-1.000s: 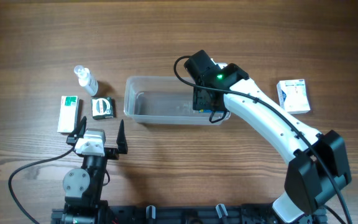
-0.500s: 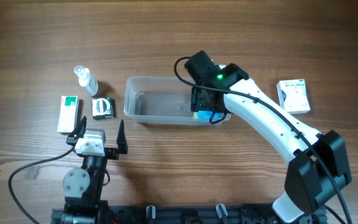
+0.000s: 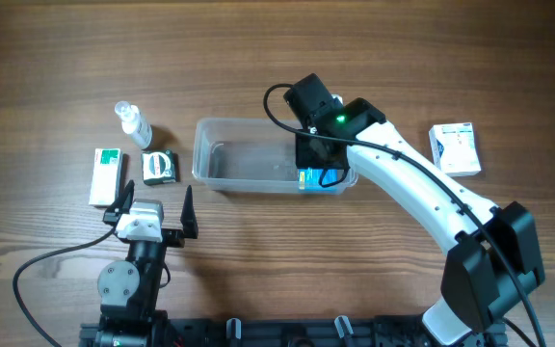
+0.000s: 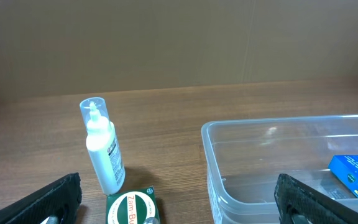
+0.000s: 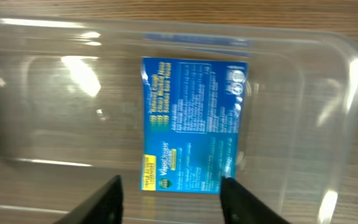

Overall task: Pack container
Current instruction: 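Lift the blue box and carry it over the container's right end, then lower the blue box into the container and open right gripper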

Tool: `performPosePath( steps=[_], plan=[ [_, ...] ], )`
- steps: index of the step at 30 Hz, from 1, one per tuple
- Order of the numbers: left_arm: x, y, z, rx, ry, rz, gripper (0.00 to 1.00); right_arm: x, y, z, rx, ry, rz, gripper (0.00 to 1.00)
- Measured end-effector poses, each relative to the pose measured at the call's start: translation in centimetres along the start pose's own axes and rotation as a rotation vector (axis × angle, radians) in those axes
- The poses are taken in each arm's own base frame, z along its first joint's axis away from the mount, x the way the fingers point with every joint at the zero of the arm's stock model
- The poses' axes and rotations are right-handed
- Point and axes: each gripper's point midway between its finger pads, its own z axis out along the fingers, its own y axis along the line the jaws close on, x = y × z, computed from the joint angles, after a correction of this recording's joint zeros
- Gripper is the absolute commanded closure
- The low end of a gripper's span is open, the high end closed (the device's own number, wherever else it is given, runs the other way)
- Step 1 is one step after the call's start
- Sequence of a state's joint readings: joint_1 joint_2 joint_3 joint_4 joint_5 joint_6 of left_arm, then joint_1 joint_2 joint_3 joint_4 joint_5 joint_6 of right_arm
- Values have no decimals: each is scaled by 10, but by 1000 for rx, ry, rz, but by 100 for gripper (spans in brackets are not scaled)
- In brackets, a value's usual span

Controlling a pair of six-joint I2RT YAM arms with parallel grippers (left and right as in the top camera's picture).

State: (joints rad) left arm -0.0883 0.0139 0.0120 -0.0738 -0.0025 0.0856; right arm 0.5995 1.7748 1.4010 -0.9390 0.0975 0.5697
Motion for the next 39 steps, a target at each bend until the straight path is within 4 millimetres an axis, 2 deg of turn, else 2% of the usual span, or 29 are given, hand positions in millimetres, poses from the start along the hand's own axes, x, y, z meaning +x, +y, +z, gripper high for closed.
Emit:
performPosePath(
  steps=[7, 11, 14, 16, 19, 20, 36, 39],
  plan=[
    [0, 0, 0, 0, 0, 0, 0, -8, 18, -1, -86, -25, -6, 96],
    [0, 0, 0, 0, 0, 0, 0, -10, 34, 1, -130, -42, -26, 95],
    [0, 0, 0, 0, 0, 0, 0, -2, 53, 22, -143, -17, -58, 96],
    [0, 0, 0, 0, 0, 0, 0, 7, 57, 47, -122, 28, -64, 96],
    [0, 0, 0, 0, 0, 0, 0, 18, 50, 79, -67, 90, -66, 96],
    [0, 0, 0, 0, 0, 0, 0, 15, 49, 81, -67, 79, -62, 96],
    [0, 0, 0, 0, 0, 0, 0, 9, 25, 83, -13, 90, -13, 96],
    [0, 0, 0, 0, 0, 0, 0, 14, 13, 81, 53, 108, -19, 95]
  ],
)
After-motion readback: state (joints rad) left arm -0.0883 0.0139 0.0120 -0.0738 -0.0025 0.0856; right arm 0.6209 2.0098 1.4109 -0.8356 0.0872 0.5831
